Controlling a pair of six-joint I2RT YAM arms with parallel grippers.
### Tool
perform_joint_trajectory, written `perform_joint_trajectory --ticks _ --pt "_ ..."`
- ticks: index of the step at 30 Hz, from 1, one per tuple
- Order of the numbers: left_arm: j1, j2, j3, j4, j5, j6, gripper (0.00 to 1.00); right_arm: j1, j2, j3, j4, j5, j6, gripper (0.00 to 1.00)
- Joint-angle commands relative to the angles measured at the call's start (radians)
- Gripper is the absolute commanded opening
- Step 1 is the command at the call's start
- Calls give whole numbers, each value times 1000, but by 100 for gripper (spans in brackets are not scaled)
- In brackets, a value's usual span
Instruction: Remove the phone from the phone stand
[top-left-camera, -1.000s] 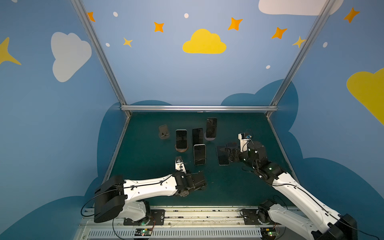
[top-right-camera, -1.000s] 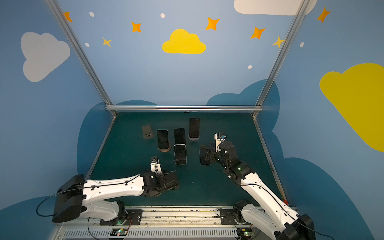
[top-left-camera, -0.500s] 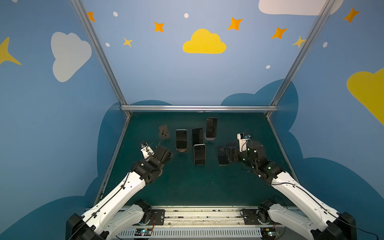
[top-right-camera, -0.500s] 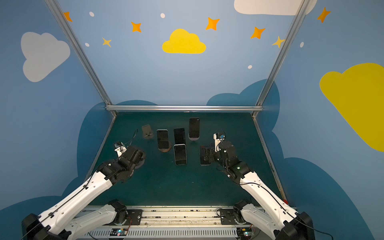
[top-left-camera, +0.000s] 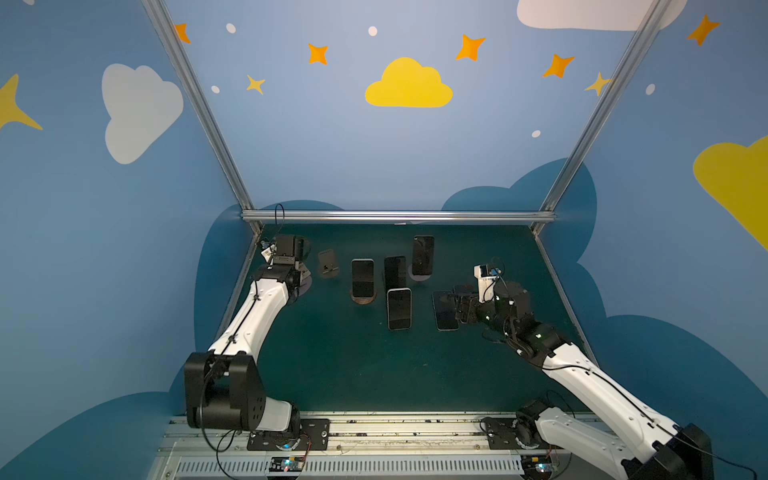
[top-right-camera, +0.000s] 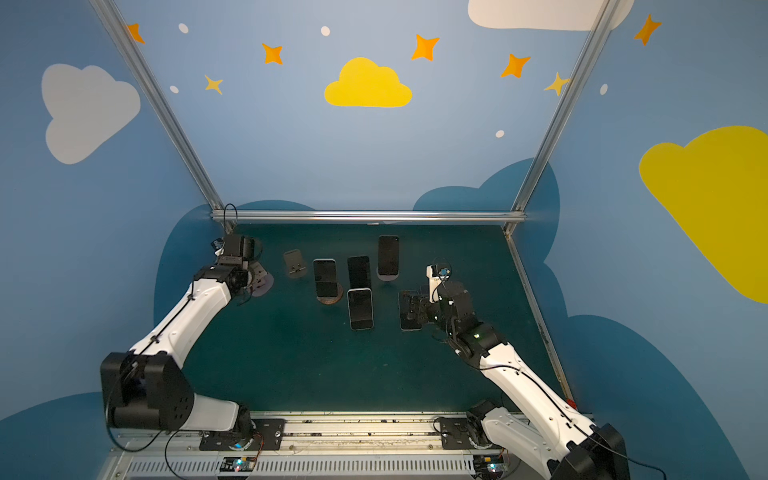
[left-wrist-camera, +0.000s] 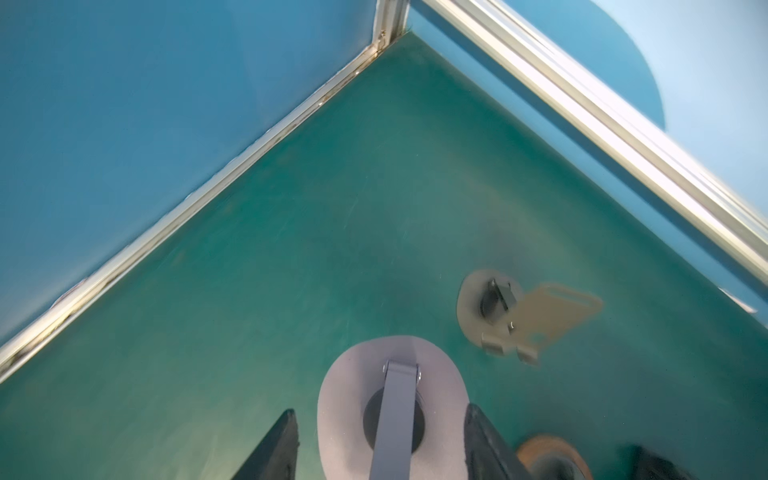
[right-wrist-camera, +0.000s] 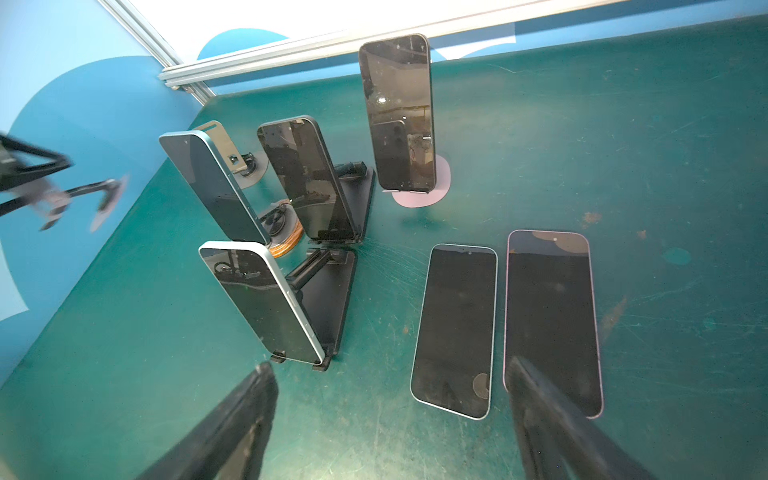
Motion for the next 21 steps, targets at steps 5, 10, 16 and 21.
perform_joint_trajectory --ticks 5,10,16,21 --pt "69 239 131 132 -4 136 49 -4 17 -13 40 -33 28 87" --pt "89 393 256 140 20 176 50 -3 41 -10 62 -44 35 87" --pt "91 576 446 36 73 180 50 -2 121 17 54 -95 65 86" --pt "86 677 560 -52 56 156 49 -1 154 23 56 -92 79 86"
